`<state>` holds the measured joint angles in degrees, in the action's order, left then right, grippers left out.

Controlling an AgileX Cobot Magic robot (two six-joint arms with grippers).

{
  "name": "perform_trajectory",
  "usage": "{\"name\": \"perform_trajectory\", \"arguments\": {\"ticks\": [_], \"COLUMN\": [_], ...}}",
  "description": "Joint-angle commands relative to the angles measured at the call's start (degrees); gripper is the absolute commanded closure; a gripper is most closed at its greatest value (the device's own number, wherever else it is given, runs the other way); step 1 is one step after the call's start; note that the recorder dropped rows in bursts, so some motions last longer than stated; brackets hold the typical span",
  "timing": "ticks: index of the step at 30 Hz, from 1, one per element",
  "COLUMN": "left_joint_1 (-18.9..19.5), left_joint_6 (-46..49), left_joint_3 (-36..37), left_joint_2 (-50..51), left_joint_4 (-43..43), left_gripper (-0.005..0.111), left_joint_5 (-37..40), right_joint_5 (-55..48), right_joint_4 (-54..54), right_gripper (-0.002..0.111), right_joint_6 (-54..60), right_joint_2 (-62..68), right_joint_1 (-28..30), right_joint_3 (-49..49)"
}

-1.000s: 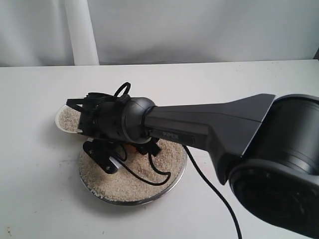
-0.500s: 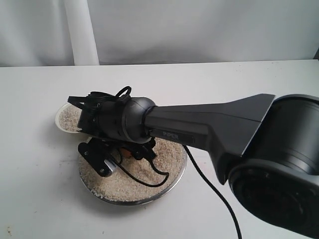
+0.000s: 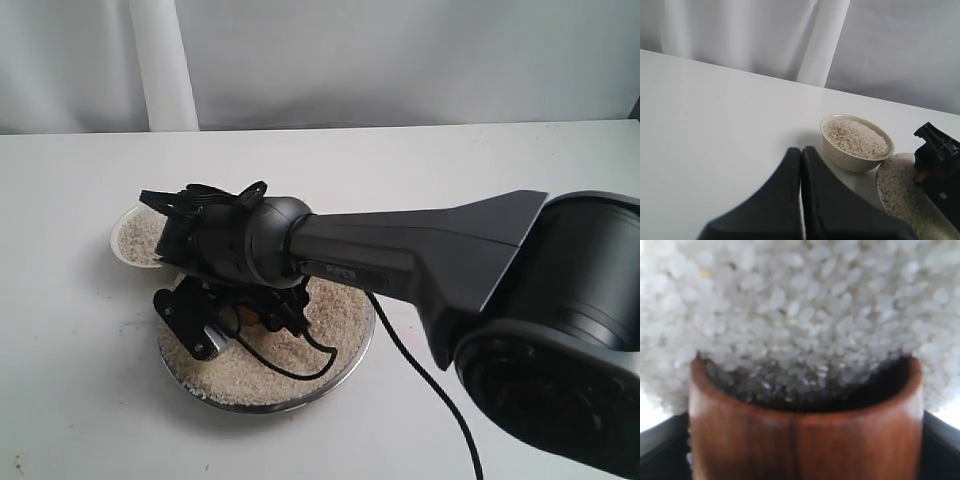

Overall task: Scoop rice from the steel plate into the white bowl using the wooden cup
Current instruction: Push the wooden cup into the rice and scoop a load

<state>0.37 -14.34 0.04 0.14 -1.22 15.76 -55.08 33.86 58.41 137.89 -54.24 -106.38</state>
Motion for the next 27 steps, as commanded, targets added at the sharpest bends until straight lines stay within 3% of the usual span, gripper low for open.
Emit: {"name": "perform_trajectory", "arguments": {"ticks": [1, 23, 27], "left_joint_1": [-0.4, -0.4, -0.4], "left_joint_6": [-0.2, -0.2, -0.2], "left_joint_3": [0.0, 0.0, 0.0], "left_joint_2": [-0.1, -0.1, -0.1], "left_joint_4": [0.2, 0.2, 0.2], "left_gripper": [0.107, 0.107, 0.107], "left_joint_5": [-0.5, -0.5, -0.5], "right_joint_5": [0.6, 4.5, 3.5], "right_joint_4": [-7.5, -21.5, -27.3], "right_gripper": [0.108, 0.108, 0.108], "right_joint_6": [-0.1, -0.7, -1.8], "right_joint_2": [1.3, -0.9, -0.9], "right_joint_1": [0.0, 1.7, 4.7], "right_joint_3": [0.6, 0.6, 0.6]}}
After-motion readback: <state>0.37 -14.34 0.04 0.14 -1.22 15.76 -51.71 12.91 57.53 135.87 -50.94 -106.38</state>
